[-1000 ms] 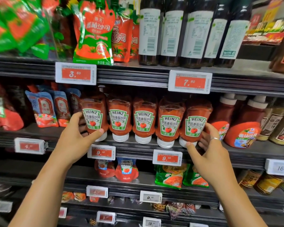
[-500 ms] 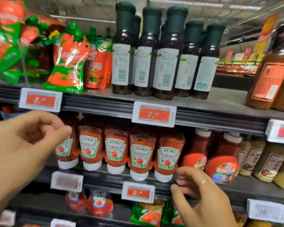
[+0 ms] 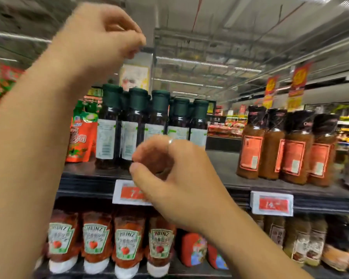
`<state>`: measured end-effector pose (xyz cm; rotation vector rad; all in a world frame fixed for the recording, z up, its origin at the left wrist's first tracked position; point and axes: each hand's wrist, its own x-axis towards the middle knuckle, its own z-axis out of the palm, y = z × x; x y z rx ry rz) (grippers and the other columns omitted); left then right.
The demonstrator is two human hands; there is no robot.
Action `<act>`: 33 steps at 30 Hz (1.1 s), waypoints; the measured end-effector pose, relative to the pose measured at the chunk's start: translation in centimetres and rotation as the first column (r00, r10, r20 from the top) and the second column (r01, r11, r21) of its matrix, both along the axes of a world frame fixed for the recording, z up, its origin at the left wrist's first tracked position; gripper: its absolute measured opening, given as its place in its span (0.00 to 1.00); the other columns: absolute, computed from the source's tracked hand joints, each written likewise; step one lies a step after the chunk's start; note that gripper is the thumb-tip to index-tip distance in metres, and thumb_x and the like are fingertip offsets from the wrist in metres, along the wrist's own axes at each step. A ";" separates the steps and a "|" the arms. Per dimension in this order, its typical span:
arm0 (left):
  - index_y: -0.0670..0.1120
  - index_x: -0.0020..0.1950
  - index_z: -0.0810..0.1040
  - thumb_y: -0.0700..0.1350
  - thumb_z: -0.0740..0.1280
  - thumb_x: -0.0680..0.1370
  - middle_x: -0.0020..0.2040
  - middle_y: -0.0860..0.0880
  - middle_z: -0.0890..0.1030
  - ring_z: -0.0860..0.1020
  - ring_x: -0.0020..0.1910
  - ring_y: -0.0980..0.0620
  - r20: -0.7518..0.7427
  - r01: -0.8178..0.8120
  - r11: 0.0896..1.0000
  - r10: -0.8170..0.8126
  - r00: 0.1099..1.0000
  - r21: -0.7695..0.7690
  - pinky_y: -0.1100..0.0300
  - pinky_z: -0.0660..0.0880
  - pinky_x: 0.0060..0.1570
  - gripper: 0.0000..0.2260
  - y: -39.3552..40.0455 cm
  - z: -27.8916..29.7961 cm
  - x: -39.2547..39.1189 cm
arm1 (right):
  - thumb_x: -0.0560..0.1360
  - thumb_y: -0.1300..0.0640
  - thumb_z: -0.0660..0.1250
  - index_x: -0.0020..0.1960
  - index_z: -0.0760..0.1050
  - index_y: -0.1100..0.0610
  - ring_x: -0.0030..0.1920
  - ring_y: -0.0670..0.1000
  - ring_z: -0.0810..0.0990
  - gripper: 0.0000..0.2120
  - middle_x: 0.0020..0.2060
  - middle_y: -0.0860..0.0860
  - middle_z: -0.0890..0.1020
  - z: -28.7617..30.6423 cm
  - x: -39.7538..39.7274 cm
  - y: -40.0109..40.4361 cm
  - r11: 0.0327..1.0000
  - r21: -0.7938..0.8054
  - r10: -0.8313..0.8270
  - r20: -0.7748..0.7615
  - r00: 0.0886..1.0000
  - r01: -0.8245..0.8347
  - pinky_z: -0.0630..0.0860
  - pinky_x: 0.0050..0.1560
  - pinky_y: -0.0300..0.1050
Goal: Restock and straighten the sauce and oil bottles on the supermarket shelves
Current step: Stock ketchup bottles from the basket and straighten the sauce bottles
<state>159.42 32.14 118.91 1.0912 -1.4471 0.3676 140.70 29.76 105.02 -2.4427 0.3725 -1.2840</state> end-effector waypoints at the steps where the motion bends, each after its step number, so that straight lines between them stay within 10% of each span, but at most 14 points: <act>1: 0.50 0.51 0.83 0.51 0.70 0.75 0.45 0.50 0.85 0.80 0.40 0.54 0.031 -0.039 0.998 0.038 0.999 0.046 0.60 0.75 0.40 0.08 -0.1 0.6 -0.1 | 0.75 0.56 0.71 0.45 0.80 0.52 0.37 0.43 0.82 0.01 0.35 0.45 0.83 0.8 0.3 -0.3 0.999 -0.037 -0.025 -0.027 0.999 0.024 0.77 0.41 0.36; 8: 0.60 0.49 0.82 0.57 0.71 0.76 0.44 0.60 0.84 0.82 0.45 0.60 0.391 -0.304 0.913 0.184 0.902 0.273 0.61 0.74 0.45 0.05 -1.1 1.7 2.2 | 0.73 0.53 0.71 0.42 0.80 0.48 0.37 0.38 0.81 0.01 0.34 0.41 0.83 5.2 -0.1 -2.9 0.926 -0.278 -0.296 -0.116 0.948 0.255 0.73 0.38 0.31; 23: 0.57 0.61 0.80 0.63 0.68 0.78 0.56 0.56 0.82 0.81 0.53 0.53 0.596 -0.516 0.704 0.164 0.786 0.487 0.52 0.75 0.59 0.16 -1.9 3.2 8.7 | 0.74 0.46 0.69 0.46 0.81 0.46 0.42 0.37 0.76 0.05 0.39 0.39 0.80 14.5 3.1 -5.7 0.785 -0.478 -0.520 -0.163 0.838 0.395 0.69 0.39 0.34; 33: 0.55 0.59 0.81 0.61 0.73 0.74 0.44 0.50 0.85 0.84 0.42 0.52 0.566 -0.478 0.742 0.163 0.808 0.469 0.59 0.74 0.38 0.17 -3.1 1.8 9.3 | 0.72 0.43 0.70 0.62 0.76 0.49 0.49 0.50 0.78 0.21 0.50 0.47 0.82 14.8 11.0 -6.3 0.772 -0.552 -0.508 -0.234 0.829 0.316 0.72 0.46 0.44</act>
